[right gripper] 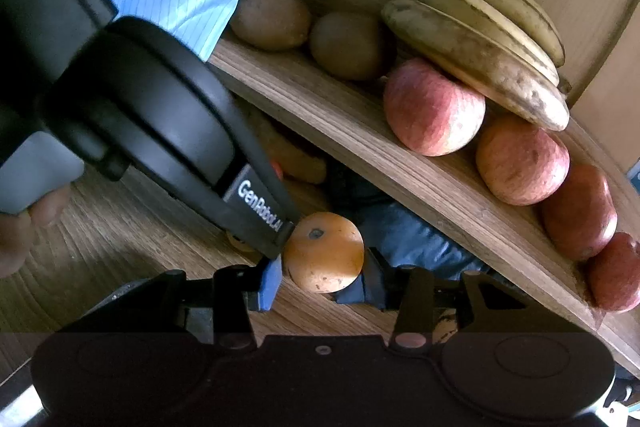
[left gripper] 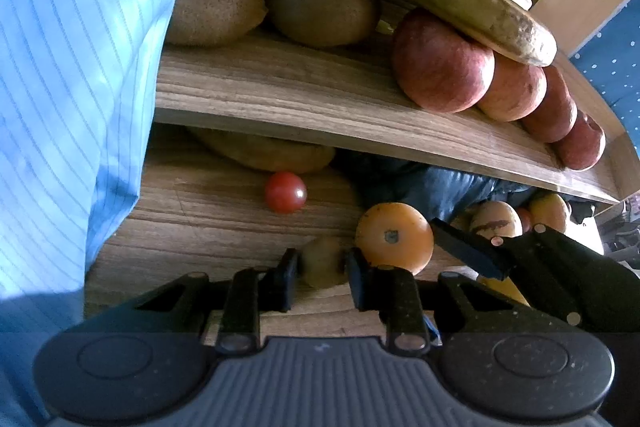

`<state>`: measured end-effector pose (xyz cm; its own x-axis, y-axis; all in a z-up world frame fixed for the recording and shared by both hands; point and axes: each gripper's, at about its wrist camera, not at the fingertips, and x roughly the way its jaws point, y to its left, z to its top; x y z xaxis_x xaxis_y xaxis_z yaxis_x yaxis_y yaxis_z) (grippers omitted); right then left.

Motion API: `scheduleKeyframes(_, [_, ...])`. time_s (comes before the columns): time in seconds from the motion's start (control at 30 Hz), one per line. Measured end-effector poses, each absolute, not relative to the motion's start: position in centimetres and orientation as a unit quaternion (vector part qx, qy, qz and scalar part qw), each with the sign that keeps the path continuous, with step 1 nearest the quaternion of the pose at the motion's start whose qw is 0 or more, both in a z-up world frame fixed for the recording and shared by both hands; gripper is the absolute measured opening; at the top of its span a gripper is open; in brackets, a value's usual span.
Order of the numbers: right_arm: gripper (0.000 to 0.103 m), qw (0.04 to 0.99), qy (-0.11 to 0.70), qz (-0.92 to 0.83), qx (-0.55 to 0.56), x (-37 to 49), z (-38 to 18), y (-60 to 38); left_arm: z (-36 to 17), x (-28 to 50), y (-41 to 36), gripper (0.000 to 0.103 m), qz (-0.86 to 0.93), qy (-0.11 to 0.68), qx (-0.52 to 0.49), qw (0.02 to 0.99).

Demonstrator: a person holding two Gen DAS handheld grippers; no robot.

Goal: Organize fruits
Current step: 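Carry the kiwi and orange back and lower both onto the steel tray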

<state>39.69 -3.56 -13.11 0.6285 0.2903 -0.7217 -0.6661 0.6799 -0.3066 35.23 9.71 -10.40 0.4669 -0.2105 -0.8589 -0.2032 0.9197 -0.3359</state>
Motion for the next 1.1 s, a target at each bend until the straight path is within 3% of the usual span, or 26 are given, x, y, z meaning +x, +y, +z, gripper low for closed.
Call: scheduleKeyframes(1.1, [0.045, 0.871, 0.308, 0.269, -0.273, 32.2, -10.3, -9.0, -7.4, 29.0, 6.2, 0.029, -0.002, 0.493, -0.178, 0.852])
